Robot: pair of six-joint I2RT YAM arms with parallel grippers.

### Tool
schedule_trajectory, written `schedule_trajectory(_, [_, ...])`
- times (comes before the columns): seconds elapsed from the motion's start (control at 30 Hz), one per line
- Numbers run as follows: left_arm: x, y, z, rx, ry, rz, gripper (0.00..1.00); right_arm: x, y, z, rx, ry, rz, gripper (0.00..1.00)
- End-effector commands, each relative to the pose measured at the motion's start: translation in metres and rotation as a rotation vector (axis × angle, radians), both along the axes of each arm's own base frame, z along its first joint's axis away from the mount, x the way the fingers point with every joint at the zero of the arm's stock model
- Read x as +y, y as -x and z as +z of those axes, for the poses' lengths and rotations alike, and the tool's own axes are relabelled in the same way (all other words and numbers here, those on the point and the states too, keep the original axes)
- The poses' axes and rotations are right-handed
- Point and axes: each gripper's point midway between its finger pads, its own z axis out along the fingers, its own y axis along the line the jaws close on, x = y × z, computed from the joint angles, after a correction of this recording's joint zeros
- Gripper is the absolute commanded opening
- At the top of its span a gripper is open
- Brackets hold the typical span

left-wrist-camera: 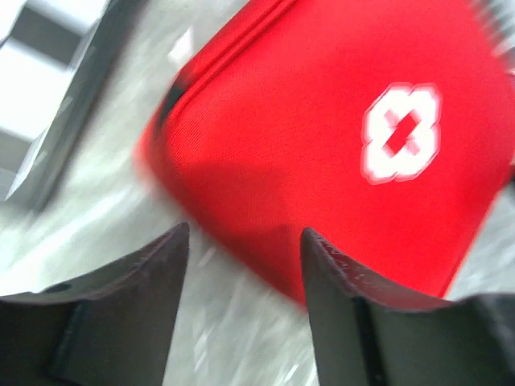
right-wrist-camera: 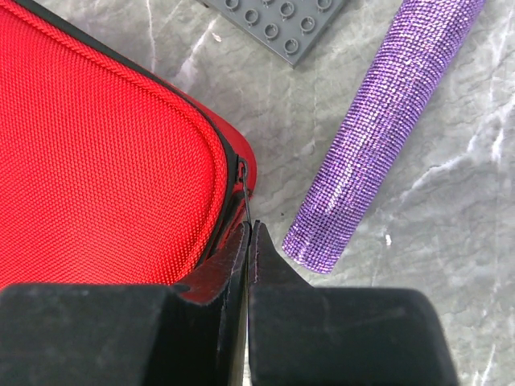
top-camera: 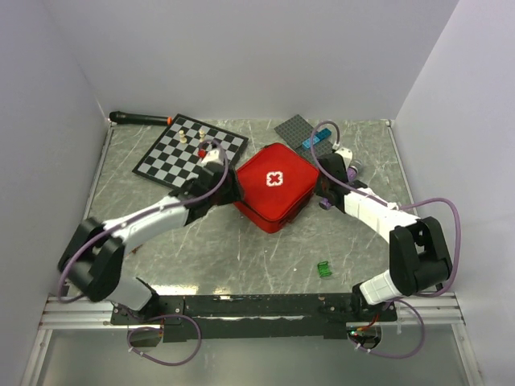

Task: Organize the medicine kit

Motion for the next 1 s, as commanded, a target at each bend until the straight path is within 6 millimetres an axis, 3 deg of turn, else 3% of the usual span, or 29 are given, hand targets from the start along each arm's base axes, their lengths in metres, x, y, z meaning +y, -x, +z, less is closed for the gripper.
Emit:
schedule_trajectory(0.0, [0.024,0.072,-0.024,0.114,-0.177,-0.040,0.66,-0.017,-0.001,0.021,-0.069,0.086,-0.052,0.00])
schedule_trajectory(0.2, [-0.053,0.110,0.002,0.056,-0.099,-0.207,0.68,-0.007,0.007,0.011,-0.050,0.099,-0.016,0.00])
schedule_trajectory(0.33, [-0.075,0.116,-0.008,0.053,-0.137,-0.229,0.69,0.010,0.020,0.011,-0.053,0.125,0.036,0.00])
schedule_trajectory(0.57, [-0.077,0.121,-0.018,0.084,-0.062,-0.181,0.77,0.023,0.052,0.004,-0.053,0.152,0.099,0.00])
schedule_trajectory(0.63, [-0.080,0.121,-0.011,0.057,-0.014,-0.187,0.81,0.021,0.055,0.004,-0.053,0.157,0.099,0.00])
schedule_trajectory(0.7, [-0.085,0.120,0.009,0.006,0.036,-0.200,0.83,0.023,0.058,0.004,-0.052,0.152,0.112,0.00])
schedule_trajectory(0.8, [-0.086,0.116,0.035,-0.072,0.076,-0.195,0.85,0.037,0.063,0.007,-0.060,0.159,0.154,0.00])
schedule_trajectory(0.97, [-0.056,0.112,0.036,-0.094,0.026,-0.093,0.87,0.069,0.078,0.015,-0.084,0.191,0.240,0.00])
